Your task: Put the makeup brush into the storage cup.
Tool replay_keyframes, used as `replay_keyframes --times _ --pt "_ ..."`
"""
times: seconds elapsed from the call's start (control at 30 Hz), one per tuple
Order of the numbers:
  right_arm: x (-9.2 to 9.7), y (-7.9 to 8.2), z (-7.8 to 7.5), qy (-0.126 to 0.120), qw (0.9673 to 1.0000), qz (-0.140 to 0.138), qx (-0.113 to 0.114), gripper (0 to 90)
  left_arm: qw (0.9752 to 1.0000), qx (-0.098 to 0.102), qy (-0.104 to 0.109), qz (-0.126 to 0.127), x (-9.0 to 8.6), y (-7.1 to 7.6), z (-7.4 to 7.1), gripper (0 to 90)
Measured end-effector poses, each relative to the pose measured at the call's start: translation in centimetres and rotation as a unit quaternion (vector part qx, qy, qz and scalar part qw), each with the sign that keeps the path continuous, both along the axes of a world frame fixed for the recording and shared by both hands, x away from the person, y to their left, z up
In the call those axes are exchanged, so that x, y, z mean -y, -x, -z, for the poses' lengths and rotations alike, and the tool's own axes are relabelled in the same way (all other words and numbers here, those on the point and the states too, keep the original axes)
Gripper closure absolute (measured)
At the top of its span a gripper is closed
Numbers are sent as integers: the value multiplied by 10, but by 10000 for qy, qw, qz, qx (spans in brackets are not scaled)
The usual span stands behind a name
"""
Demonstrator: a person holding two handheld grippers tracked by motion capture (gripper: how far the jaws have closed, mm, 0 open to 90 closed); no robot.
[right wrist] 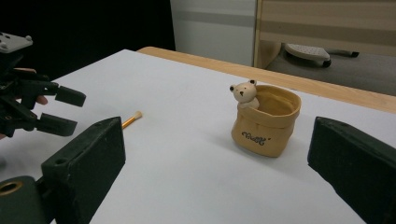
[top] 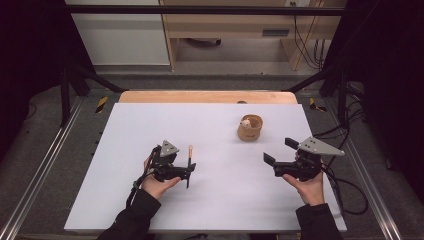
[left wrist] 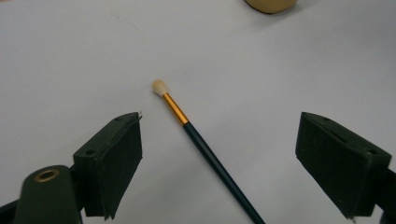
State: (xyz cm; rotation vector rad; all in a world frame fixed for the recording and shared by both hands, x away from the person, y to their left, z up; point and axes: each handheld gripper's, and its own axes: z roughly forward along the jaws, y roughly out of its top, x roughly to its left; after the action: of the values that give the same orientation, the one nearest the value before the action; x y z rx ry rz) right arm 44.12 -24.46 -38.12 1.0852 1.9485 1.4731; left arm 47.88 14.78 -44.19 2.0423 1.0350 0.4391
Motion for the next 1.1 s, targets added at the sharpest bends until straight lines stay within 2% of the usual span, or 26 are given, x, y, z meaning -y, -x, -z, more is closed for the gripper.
replay_keyframes --times 0.17,0.3,0.4,0.47,0.67,0.9,1.03,1.1 --pt "-1 0 0 -13 10000 4 3 45 9997 -132 -202 -17 6 -2 9 165" --pt "-1 0 0 0 10000 9 -9 45 9995 -161 -277 -36 7 -3 14 211" --pt "-2 -1 1 31 10000 -16 -16 45 9993 -231 -304 -41 8 -4 19 261" --pt "-2 -1 2 48 10000 -20 -25 45 9993 -271 -250 -83 10 -5 21 300" --pt "-3 -1 3 55 10000 -13 -35 45 9987 -355 -332 -124 12 -6 26 392" --pt "-5 -2 4 111 9999 -43 -59 43 9985 -394 -373 -103 13 -7 31 515" --pt "-6 -2 4 62 10000 -25 -57 43 9980 -405 -484 -77 14 -7 32 571" --pt "-5 -2 4 84 9999 -35 -59 43 9980 -434 -447 -78 14 -6 32 601"
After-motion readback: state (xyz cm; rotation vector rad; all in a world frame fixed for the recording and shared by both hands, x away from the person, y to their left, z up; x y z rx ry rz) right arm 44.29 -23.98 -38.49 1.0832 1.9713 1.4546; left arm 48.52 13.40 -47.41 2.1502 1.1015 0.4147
